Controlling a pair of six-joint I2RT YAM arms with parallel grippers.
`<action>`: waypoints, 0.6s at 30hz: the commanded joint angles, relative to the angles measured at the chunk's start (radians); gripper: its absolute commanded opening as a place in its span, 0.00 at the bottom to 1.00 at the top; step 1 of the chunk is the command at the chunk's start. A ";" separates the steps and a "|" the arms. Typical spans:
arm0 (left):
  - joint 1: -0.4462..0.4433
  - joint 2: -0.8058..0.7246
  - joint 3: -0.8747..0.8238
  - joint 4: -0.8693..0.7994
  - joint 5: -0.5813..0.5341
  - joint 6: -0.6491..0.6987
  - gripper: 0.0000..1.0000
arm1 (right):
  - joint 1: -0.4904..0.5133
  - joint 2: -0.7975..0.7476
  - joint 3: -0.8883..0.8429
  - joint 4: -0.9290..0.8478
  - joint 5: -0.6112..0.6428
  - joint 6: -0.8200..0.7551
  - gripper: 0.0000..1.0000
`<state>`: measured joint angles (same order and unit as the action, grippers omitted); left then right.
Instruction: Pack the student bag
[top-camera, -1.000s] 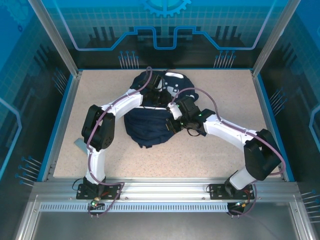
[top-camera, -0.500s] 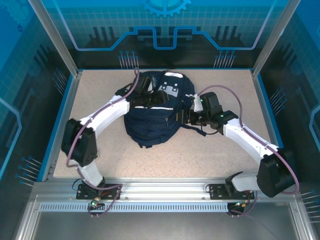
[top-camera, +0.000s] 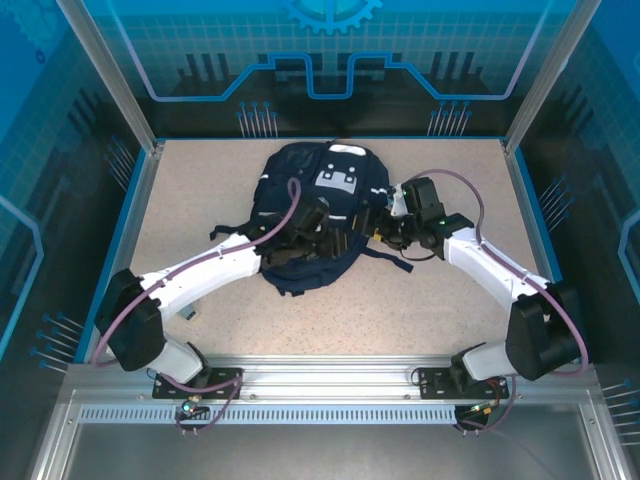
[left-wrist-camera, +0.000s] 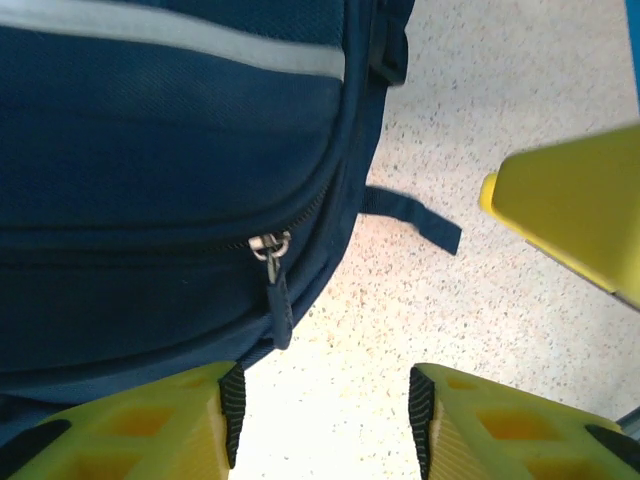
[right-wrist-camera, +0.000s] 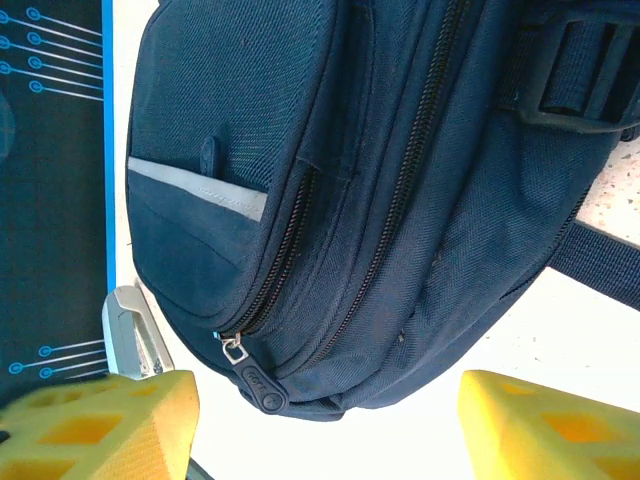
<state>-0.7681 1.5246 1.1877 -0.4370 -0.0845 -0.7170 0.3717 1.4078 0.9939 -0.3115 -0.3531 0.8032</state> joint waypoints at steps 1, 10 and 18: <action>-0.010 0.056 0.027 0.008 -0.069 -0.020 0.45 | -0.017 0.009 0.033 0.020 -0.025 0.040 0.69; -0.010 0.135 0.076 0.020 -0.095 -0.009 0.30 | -0.019 0.018 0.037 0.016 -0.042 0.035 0.66; -0.008 0.157 0.092 0.006 -0.126 -0.003 0.13 | -0.014 0.060 0.062 0.041 -0.094 0.041 0.62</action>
<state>-0.7780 1.6703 1.2488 -0.4221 -0.1688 -0.7288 0.3653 1.4460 1.0199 -0.2985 -0.4046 0.8337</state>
